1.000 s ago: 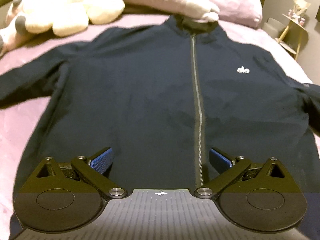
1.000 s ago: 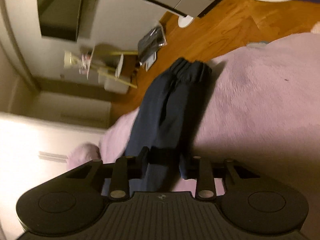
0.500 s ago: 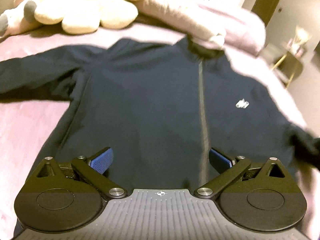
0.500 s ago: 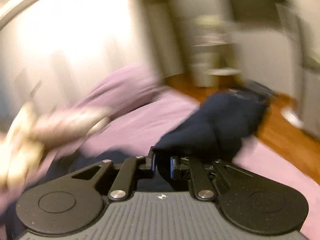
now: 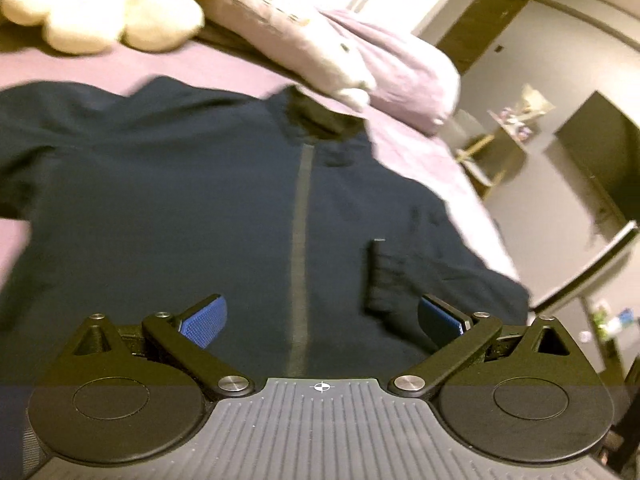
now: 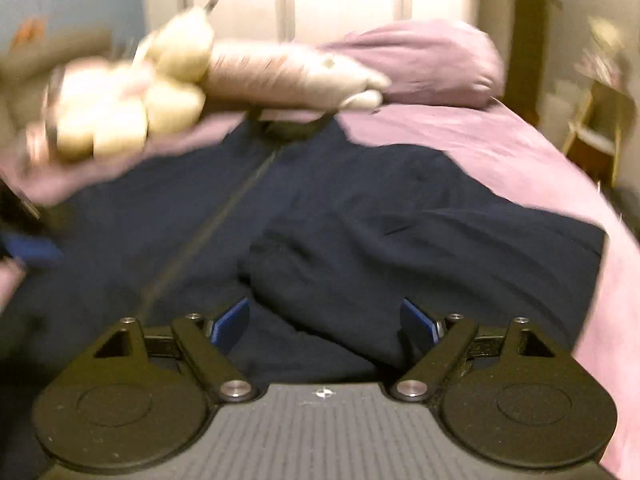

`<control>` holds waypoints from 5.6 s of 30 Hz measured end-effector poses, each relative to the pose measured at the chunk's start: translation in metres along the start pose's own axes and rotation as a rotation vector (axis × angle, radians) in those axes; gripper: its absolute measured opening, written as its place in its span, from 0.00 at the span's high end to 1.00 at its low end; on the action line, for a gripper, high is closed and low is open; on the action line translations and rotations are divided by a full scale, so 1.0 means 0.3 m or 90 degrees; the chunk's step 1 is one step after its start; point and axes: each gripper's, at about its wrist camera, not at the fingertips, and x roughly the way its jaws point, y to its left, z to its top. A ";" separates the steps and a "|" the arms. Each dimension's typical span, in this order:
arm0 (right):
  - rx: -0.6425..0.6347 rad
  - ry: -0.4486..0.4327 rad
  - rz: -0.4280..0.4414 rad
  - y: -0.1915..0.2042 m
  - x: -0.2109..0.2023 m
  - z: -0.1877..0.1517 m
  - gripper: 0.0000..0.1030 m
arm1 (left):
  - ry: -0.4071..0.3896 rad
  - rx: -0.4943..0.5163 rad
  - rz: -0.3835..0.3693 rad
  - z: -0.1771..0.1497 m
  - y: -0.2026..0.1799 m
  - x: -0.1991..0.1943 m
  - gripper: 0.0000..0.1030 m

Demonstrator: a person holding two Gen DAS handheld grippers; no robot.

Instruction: Fold large clothes

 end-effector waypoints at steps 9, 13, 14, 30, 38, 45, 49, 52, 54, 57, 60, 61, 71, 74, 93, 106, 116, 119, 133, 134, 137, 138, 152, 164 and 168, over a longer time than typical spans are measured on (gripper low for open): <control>0.432 -0.006 0.101 -0.360 -0.046 -0.200 0.54 | 0.126 -0.002 -0.045 0.071 -0.123 0.396 0.24; 0.477 -0.010 0.112 -0.428 -0.021 -0.242 0.54 | 0.165 -0.034 -0.047 0.076 -0.102 0.501 0.42; 0.487 -0.013 0.120 -0.440 -0.015 -0.247 0.54 | 0.164 -0.039 -0.054 0.077 -0.099 0.514 0.61; 0.524 -0.019 0.125 -0.467 -0.006 -0.207 0.53 | -0.021 0.096 0.005 0.272 -0.167 0.237 0.93; 0.555 0.001 0.164 -0.434 0.077 -0.143 0.51 | -0.094 0.088 0.086 0.375 -0.065 0.090 0.94; 0.629 0.024 0.236 -0.399 0.169 -0.110 0.37 | -0.123 0.080 0.053 0.413 -0.085 0.027 0.94; 0.641 0.012 0.242 -0.407 0.212 -0.070 0.58 | -0.141 0.088 0.074 0.426 -0.062 0.004 0.94; 0.592 -0.011 0.210 -0.398 0.226 0.001 0.82 | -0.138 0.094 0.095 0.428 -0.038 0.016 0.94; 0.511 -0.054 0.146 -0.370 0.200 0.061 0.84 | -0.132 0.112 0.110 0.422 -0.033 0.042 0.94; 0.413 -0.063 0.082 -0.305 0.195 0.131 0.84 | -0.150 0.151 0.156 0.417 -0.031 0.084 0.94; 0.359 -0.005 0.097 -0.265 0.261 0.144 0.76 | -0.150 0.170 0.186 0.420 -0.010 0.126 0.94; 0.342 0.028 0.095 -0.257 0.277 0.142 0.73 | -0.143 0.172 0.189 0.421 0.000 0.137 0.94; 0.270 -0.020 -0.030 -0.346 0.153 0.190 0.37 | -0.158 0.159 0.209 0.431 0.082 0.161 0.94; 0.306 0.042 -0.028 -0.378 0.302 0.209 0.37 | -0.190 0.183 0.227 0.458 0.068 0.135 0.94; 0.494 0.054 0.158 -0.340 0.250 0.011 0.55 | -0.137 0.117 0.260 0.428 0.219 0.240 0.94; 0.533 -0.023 0.026 -0.417 0.292 0.016 0.93 | -0.108 0.126 0.241 0.386 0.217 0.278 0.92; 0.251 0.028 -0.083 -0.324 0.277 0.086 0.71 | -0.088 0.149 0.329 0.318 0.289 0.288 0.64; 0.245 -0.009 -0.076 -0.316 0.148 0.091 0.59 | -0.129 0.158 0.350 0.321 0.273 0.206 0.62; 0.115 0.021 -0.061 -0.111 0.518 0.126 0.96 | -0.077 0.231 0.300 0.222 0.127 0.448 0.20; 0.117 0.013 -0.054 -0.123 0.518 0.116 0.97 | -0.078 0.228 0.300 0.217 0.138 0.447 0.15; 0.098 0.019 -0.070 -0.102 0.522 0.121 0.98 | -0.065 0.142 0.270 0.230 0.195 0.399 0.13; 0.082 0.027 -0.081 -0.085 0.527 0.135 0.98 | -0.062 0.113 0.257 0.235 0.208 0.373 0.14; -0.025 0.055 -0.125 0.246 0.447 0.195 0.89 | -0.164 -0.040 0.311 0.186 0.622 -0.322 0.08; 0.003 0.050 0.148 0.842 0.589 0.182 0.89 | -0.264 -0.245 0.364 0.125 1.054 -0.629 0.09; 0.019 0.052 0.166 0.934 0.648 0.178 0.89 | -0.303 -0.296 0.403 0.130 1.189 -0.684 0.15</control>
